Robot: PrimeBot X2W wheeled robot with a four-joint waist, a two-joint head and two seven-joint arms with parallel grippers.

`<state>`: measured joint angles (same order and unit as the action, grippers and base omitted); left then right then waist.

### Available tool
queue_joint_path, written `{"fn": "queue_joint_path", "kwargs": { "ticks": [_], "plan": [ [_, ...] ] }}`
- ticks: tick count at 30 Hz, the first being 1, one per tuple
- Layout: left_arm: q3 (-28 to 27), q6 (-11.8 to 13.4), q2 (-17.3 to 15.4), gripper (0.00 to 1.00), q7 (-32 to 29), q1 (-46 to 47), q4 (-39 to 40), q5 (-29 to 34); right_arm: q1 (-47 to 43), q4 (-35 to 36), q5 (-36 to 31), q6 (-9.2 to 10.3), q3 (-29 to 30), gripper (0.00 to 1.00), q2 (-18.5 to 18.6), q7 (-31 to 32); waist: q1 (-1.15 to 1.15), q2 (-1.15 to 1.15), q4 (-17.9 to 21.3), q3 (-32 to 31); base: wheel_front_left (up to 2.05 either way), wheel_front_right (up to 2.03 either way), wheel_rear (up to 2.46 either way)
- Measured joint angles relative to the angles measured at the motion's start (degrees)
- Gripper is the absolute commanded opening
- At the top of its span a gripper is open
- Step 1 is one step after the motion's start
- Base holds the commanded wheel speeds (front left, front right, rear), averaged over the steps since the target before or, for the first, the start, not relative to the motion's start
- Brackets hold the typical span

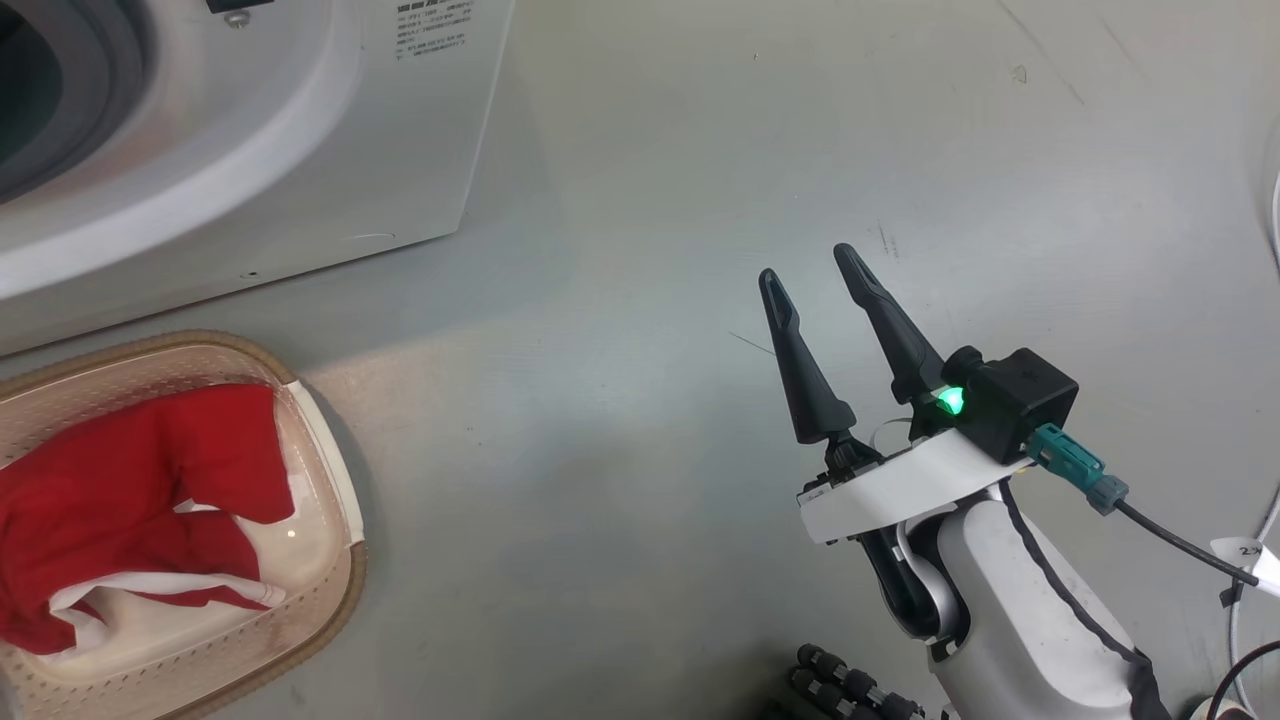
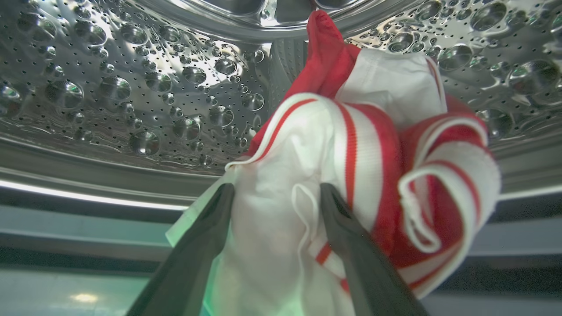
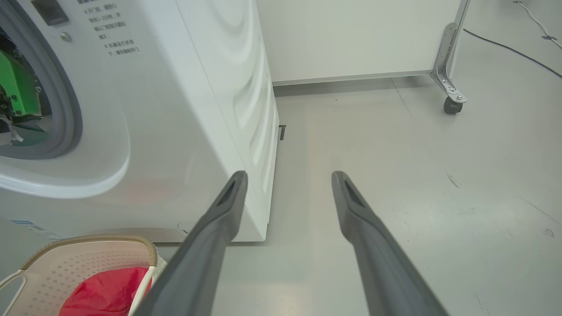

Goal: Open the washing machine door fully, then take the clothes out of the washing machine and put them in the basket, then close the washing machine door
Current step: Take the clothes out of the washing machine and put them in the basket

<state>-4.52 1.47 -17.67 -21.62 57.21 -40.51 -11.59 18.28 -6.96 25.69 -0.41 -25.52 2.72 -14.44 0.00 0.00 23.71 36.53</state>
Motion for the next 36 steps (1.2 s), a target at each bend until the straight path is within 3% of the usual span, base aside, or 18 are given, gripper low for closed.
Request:
{"fn": "queue_joint_path", "kwargs": {
  "ticks": [2,3,4,5,6,20,36],
  "plan": [
    [0.11,0.00,0.00,0.95,0.00,0.27,-0.57,0.01,0.00,-0.01,0.00,0.00,-0.11,1.00,0.00,0.00,0.00,0.00,0.04,-0.05,0.00,0.00,0.00],
    [0.16,0.00,-0.01,0.49,0.00,0.46,-0.96,0.01,0.00,-0.02,0.00,0.00,-0.15,1.00,0.00,0.00,0.00,0.00,0.05,-0.09,0.00,0.00,0.00],
    [0.29,0.00,-0.01,0.32,0.01,0.62,-1.27,0.01,0.01,-0.03,0.00,0.00,-0.19,1.00,0.00,0.00,0.00,0.00,0.06,-0.14,0.00,0.00,0.00],
    [0.41,-0.01,-0.01,0.23,0.01,0.71,-1.59,0.01,0.01,-0.03,0.00,0.01,-0.22,1.00,0.00,0.00,0.00,0.00,0.06,-0.20,0.00,0.00,0.00],
    [0.51,-0.03,-0.01,0.00,0.03,0.74,-1.80,0.01,0.02,-0.04,0.00,0.02,-0.26,1.00,0.00,0.00,0.00,0.00,0.06,-0.26,0.00,0.00,0.00],
    [1.05,-0.87,1.46,0.00,5.55,0.63,-6.49,0.01,0.03,-1.52,-1.15,0.13,0.03,1.00,0.00,0.00,0.00,0.00,-1.04,-3.33,0.00,0.00,0.00],
    [1.67,-3.54,4.36,0.00,14.25,-4.13,-10.14,-0.82,-0.07,-3.27,-2.22,0.14,2.34,1.00,0.03,0.00,0.00,0.00,-4.09,-9.48,0.00,0.00,0.00]
  ]
}}
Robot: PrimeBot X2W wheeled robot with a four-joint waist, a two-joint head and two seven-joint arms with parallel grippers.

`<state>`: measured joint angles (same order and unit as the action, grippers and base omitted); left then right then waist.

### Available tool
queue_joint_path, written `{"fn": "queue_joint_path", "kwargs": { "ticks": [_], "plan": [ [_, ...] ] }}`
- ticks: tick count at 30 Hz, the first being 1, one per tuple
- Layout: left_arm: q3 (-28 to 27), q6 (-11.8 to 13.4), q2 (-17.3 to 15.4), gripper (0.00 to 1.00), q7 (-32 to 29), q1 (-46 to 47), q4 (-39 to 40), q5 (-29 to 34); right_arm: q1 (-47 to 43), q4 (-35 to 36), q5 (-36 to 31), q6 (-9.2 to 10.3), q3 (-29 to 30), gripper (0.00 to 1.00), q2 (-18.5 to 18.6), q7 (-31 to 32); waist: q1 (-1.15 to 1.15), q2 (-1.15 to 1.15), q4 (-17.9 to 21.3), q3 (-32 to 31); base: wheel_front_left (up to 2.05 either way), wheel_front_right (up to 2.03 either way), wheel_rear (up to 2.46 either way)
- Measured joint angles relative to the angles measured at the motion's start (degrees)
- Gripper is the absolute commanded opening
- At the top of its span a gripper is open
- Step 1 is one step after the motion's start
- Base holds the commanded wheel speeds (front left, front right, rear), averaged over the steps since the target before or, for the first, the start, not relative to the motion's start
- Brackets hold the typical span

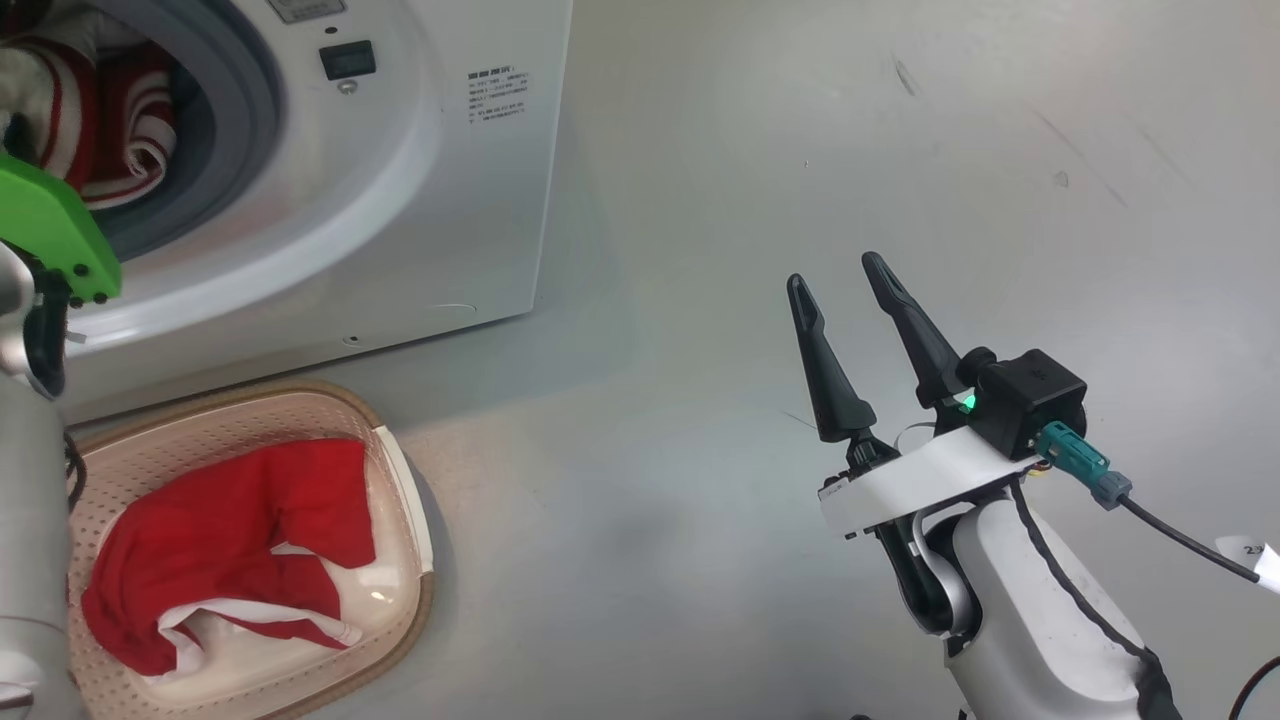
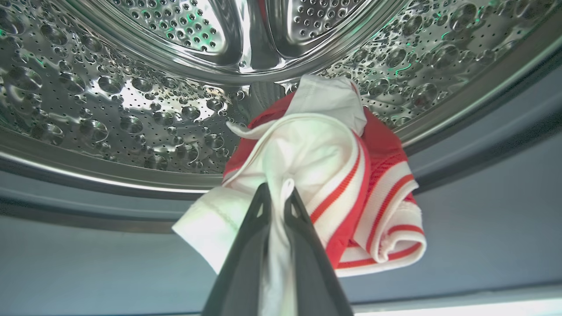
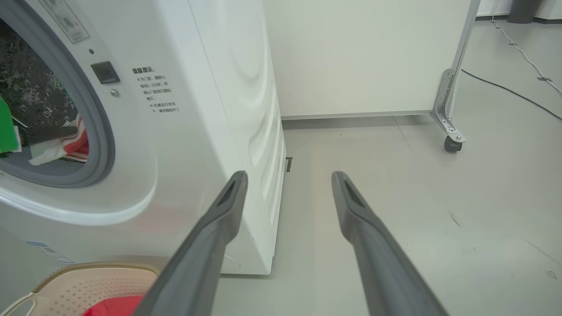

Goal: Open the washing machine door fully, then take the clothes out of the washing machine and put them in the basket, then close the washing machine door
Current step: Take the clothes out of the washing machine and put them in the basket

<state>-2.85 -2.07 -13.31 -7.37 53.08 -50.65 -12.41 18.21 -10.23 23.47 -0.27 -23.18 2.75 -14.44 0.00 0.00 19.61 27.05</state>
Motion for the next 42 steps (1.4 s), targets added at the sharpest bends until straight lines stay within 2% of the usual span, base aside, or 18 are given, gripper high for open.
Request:
{"fn": "queue_joint_path", "kwargs": {
  "ticks": [21,42],
  "plan": [
    [1.62,-2.49,4.44,0.00,10.76,-9.51,-2.09,-0.77,-4.38,-2.57,-2.02,-0.25,3.71,1.00,0.11,0.00,0.00,0.00,-6.21,-9.71,0.00,0.00,0.00],
    [4.00,-3.35,5.80,0.00,19.17,-20.17,-0.68,-0.30,-8.61,-4.42,-2.45,-1.68,4.65,1.00,0.10,0.00,0.00,0.00,-10.85,-17.91,0.00,0.00,0.00]
  ]
}}
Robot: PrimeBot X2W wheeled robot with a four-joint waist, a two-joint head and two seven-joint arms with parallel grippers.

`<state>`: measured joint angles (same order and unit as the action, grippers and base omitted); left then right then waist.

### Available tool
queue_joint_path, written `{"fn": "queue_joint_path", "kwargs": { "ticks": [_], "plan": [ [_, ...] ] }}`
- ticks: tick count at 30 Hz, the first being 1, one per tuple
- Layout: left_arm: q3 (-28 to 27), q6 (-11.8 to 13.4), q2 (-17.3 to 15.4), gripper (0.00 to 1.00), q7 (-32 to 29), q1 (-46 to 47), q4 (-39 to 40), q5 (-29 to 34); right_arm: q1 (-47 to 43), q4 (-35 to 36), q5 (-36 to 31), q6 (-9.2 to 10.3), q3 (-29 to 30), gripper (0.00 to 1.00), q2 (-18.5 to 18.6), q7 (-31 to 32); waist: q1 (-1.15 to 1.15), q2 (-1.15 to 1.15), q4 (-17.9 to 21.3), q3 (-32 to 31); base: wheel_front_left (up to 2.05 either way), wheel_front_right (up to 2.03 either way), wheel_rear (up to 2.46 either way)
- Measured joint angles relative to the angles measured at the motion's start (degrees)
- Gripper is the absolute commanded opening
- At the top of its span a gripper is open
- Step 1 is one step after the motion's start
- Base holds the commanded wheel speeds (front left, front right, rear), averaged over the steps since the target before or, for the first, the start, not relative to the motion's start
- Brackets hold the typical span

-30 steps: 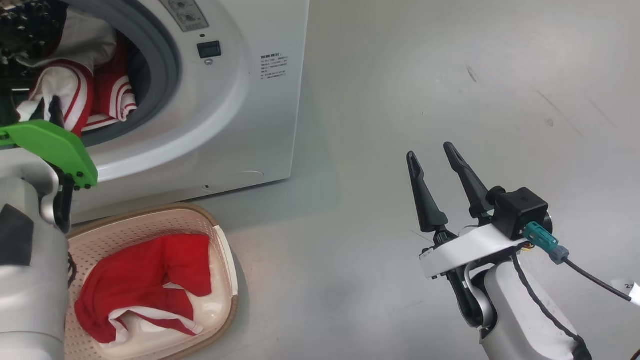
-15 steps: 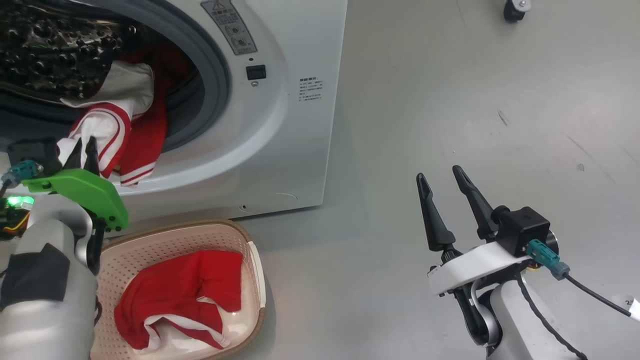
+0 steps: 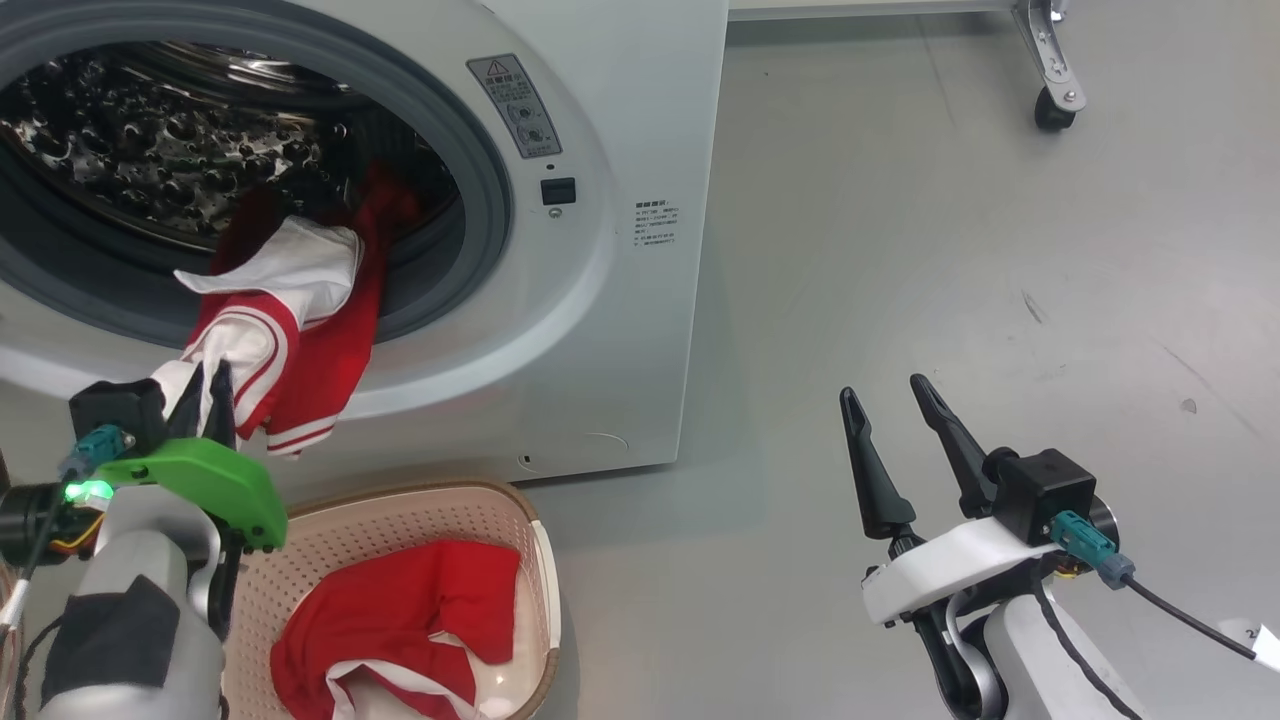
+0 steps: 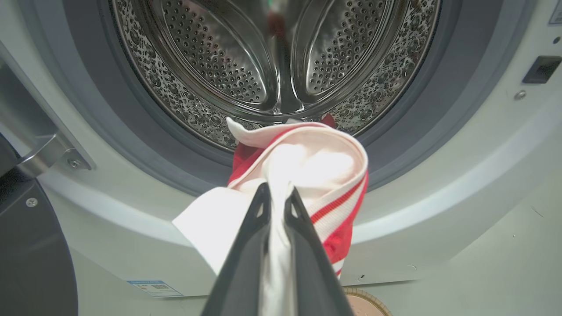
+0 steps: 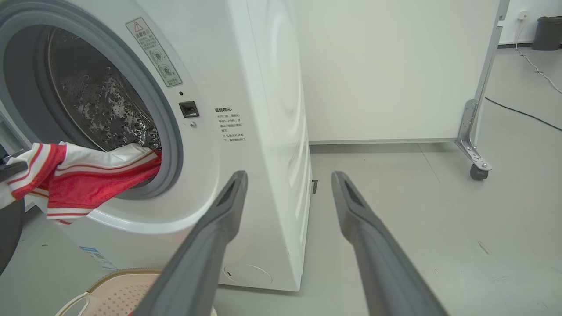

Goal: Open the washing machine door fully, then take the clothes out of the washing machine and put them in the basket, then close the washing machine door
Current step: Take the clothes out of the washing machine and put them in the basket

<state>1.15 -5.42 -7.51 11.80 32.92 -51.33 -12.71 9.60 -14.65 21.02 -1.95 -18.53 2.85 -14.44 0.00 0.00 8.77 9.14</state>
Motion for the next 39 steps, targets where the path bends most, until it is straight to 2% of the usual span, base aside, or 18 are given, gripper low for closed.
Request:
{"fn": "queue_joint_path", "kwargs": {
  "ticks": [9,20,27,39],
  "plan": [
    [0.26,0.02,1.57,0.00,1.46,-4.79,2.40,0.07,-1.42,-0.18,-0.01,-0.29,0.73,1.00,0.00,0.00,0.00,0.00,-0.58,-2.90,0.00,0.00,0.00],
    [0.76,0.13,2.19,0.00,2.46,-6.76,11.94,1.22,-2.20,-0.31,-0.51,-0.66,0.69,1.00,-0.01,0.00,0.00,0.00,-1.04,-4.46,0.00,0.00,0.00],
    [-0.10,0.13,3.02,0.00,2.47,-7.75,23.41,1.14,-2.99,-0.29,-0.51,-1.02,0.73,1.00,-0.01,0.00,0.00,0.00,-1.20,-4.79,0.00,0.00,0.00],
    [-1.21,0.13,3.67,0.00,2.63,-10.26,38.40,1.15,-3.13,0.04,-0.51,-1.18,1.40,1.00,-0.02,0.00,0.00,0.00,-1.70,-4.68,0.00,0.00,0.00]
  ]
}}
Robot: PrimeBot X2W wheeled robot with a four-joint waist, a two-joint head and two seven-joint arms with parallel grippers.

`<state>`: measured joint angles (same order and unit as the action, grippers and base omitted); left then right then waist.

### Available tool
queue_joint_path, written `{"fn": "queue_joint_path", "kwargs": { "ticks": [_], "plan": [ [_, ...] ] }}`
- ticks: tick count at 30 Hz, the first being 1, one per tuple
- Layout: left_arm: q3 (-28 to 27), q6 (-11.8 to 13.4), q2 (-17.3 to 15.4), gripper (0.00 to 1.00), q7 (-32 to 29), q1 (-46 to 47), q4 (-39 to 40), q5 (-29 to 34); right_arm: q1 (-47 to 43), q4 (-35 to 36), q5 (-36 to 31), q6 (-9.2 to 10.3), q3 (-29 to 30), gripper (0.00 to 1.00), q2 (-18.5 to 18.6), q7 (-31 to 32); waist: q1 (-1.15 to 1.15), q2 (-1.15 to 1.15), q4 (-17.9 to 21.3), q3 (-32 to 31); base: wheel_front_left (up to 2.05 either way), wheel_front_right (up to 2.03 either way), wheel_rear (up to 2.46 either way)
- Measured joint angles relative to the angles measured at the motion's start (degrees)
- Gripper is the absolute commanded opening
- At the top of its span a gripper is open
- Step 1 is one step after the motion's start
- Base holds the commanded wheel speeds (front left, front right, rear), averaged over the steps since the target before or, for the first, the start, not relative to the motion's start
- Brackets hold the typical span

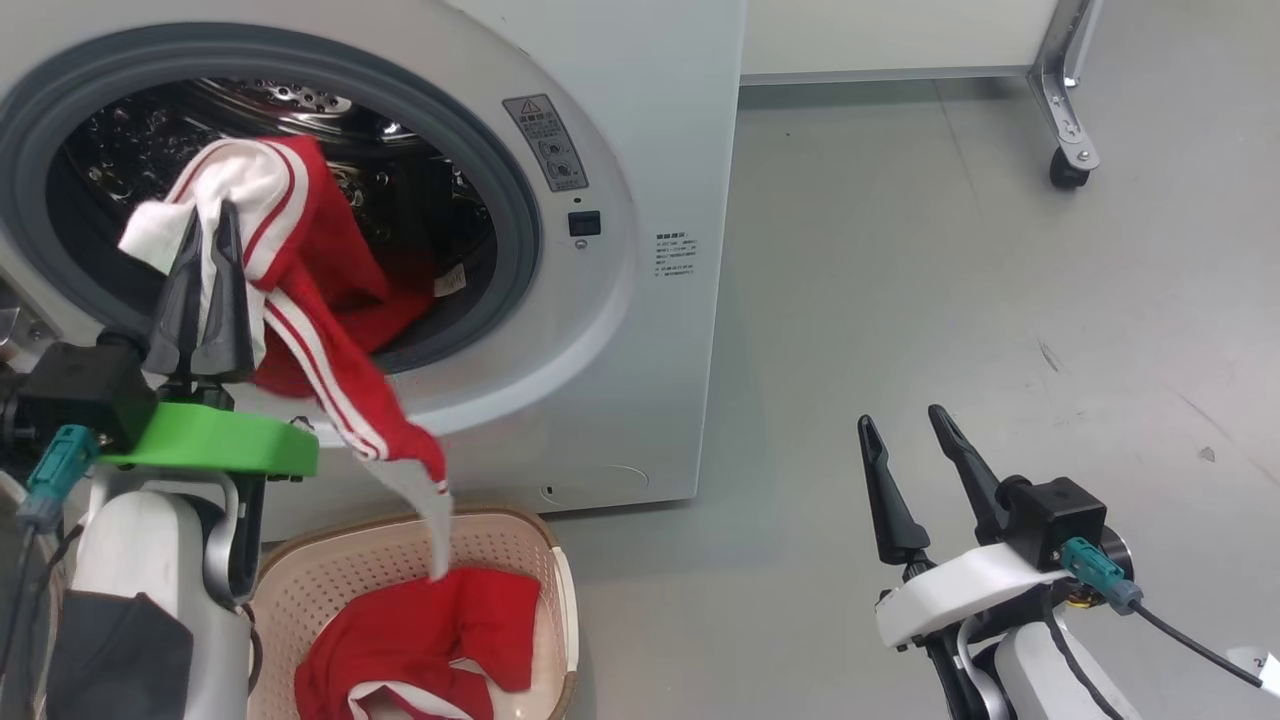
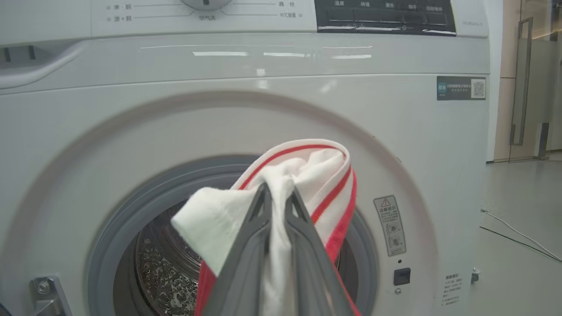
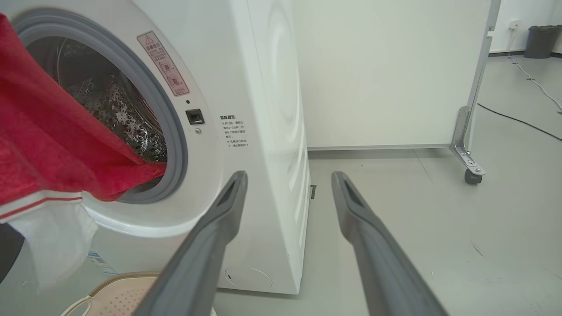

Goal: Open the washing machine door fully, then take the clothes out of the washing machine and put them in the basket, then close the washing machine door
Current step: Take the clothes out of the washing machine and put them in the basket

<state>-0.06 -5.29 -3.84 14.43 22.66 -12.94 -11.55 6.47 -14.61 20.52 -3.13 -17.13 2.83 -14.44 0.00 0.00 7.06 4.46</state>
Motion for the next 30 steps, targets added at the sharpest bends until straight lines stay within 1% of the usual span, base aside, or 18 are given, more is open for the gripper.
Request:
{"fn": "queue_joint_path", "kwargs": {
  "ticks": [6,10,12,19,28,30],
  "plan": [
    [-0.54,0.00,0.48,0.00,0.03,-0.99,6.17,0.08,0.00,0.09,-0.01,-0.01,0.12,1.00,-0.01,0.00,0.00,0.00,-0.48,0.44,0.00,0.00,0.00],
    [-0.21,0.00,0.70,0.00,0.29,-2.75,7.76,0.33,0.00,0.10,-0.01,-0.03,0.11,1.00,-0.01,0.00,0.00,0.00,-0.66,0.69,0.00,0.00,0.00],
    [0.16,0.00,0.73,0.00,0.29,-3.89,7.68,0.49,0.00,0.11,-0.01,-0.32,0.11,1.00,-0.01,0.00,0.00,0.00,-0.73,0.85,0.00,0.00,0.00],
    [1.29,0.01,0.75,0.00,0.26,-8.35,5.23,0.66,0.01,0.45,-0.01,-0.33,-0.21,1.00,-0.02,0.00,0.00,0.00,-0.71,1.72,0.00,0.00,0.00],
    [2.67,0.02,0.71,0.00,-3.52,-10.59,1.78,1.08,0.11,1.13,-0.02,-0.33,-0.69,1.00,-0.01,0.00,0.00,0.00,-0.19,4.25,0.00,0.00,0.00],
    [3.10,0.03,0.70,0.00,-5.19,-10.95,0.38,1.40,0.23,1.33,-0.02,-0.33,-0.85,1.00,-0.01,0.00,0.00,0.00,0.07,5.30,0.00,0.00,0.00]
  ]
}}
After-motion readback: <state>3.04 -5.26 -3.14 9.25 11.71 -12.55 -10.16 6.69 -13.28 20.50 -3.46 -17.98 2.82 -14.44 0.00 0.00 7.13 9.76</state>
